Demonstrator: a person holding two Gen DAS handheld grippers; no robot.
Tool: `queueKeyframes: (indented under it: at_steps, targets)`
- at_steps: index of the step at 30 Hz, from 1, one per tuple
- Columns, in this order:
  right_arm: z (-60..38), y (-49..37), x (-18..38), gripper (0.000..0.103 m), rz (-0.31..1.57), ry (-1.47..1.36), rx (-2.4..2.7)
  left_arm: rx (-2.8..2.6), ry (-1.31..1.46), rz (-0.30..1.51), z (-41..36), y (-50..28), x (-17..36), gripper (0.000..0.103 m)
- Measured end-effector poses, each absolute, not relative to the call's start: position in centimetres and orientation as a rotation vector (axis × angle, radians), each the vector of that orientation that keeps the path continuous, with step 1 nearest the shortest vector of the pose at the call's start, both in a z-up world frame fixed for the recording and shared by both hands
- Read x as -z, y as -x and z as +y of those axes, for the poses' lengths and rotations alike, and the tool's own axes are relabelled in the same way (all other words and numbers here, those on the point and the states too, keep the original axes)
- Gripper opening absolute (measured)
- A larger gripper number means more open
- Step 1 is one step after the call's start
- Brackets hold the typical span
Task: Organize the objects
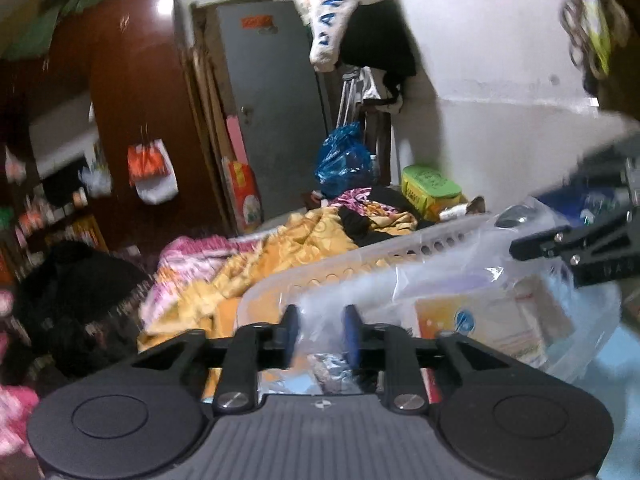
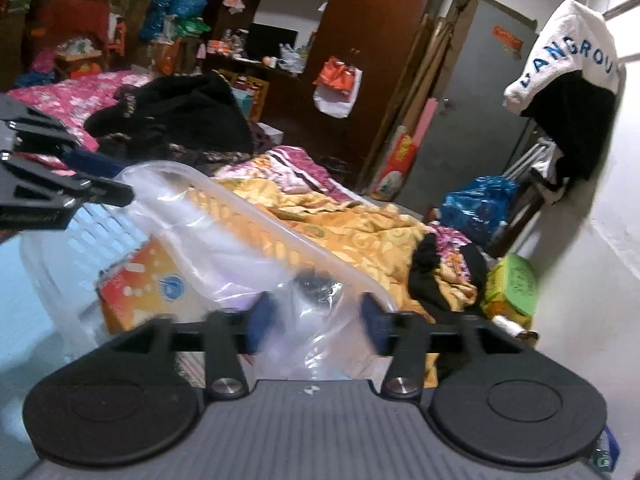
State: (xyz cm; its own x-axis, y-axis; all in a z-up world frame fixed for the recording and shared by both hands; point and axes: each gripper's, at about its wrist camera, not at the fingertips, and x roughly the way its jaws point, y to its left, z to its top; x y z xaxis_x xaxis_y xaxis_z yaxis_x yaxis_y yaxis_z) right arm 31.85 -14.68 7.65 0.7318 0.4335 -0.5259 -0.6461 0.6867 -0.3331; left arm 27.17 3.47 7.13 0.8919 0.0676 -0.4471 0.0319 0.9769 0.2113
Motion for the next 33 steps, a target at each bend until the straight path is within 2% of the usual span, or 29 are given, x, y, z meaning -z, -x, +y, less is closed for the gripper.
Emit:
queueKeyframes:
  at_steps: [1,2,4,5,6,7,9,11,12,16,24,33]
  targets:
    - [-14.9,-31.7,-7.8,0.073,0.423,0.528,-0.624,-0.037,-0.235,0.449,3.2,-26.8,-7.1,0.050]
    - [-15.2,-31.5,-8.0,0.076,0.412,0.521,-0.617,-0.048,-0.239,0.427,3.2,-26.4,-7.3,0.054]
    - [-16.3,-30.8,-8.7,0.099,0.366,0.485,-0.604,-0.061,-0.209,0.383,3.5,-25.1,-8.1,0.068]
    - [-16.9,-30.3,-8.9,0.103,0.343,0.458,-0.604,-0.059,-0.190,0.364,3.7,-24.5,-8.4,0.072]
    - [-17.6,-29.7,-9.2,0.103,0.329,0.425,-0.611,-0.049,-0.171,0.347,3.9,-23.7,-8.7,0.081]
    - [-18.3,-29.1,-9.5,0.103,0.320,0.378,-0.628,-0.040,-0.158,0.333,3.9,-23.1,-8.9,0.086]
    - [-19.5,-28.1,-9.8,0.103,0.321,0.287,-0.689,-0.020,-0.144,0.313,3.9,-21.9,-9.0,0.087]
    - [-20.1,-27.8,-9.8,0.103,0.354,0.210,-0.709,-0.002,-0.115,0.294,4.0,-21.1,-8.9,0.094]
    - [-20.4,-27.5,-9.7,0.103,0.366,0.182,-0.713,0.014,-0.091,0.317,4.0,-20.9,-8.7,0.102]
    - [-21.0,-26.0,-8.6,0.103,0.390,0.147,-0.642,0.057,0.010,0.398,4.3,-20.3,-7.5,0.103]
    - [-21.5,-20.9,-6.7,0.103,0.379,0.143,-0.524,0.083,0.010,0.369,1.9,-15.2,-6.2,0.103]
    - [-22.0,-19.6,-5.8,0.103,0.342,0.094,-0.529,0.080,0.010,0.342,0.3,-12.6,-4.3,0.103]
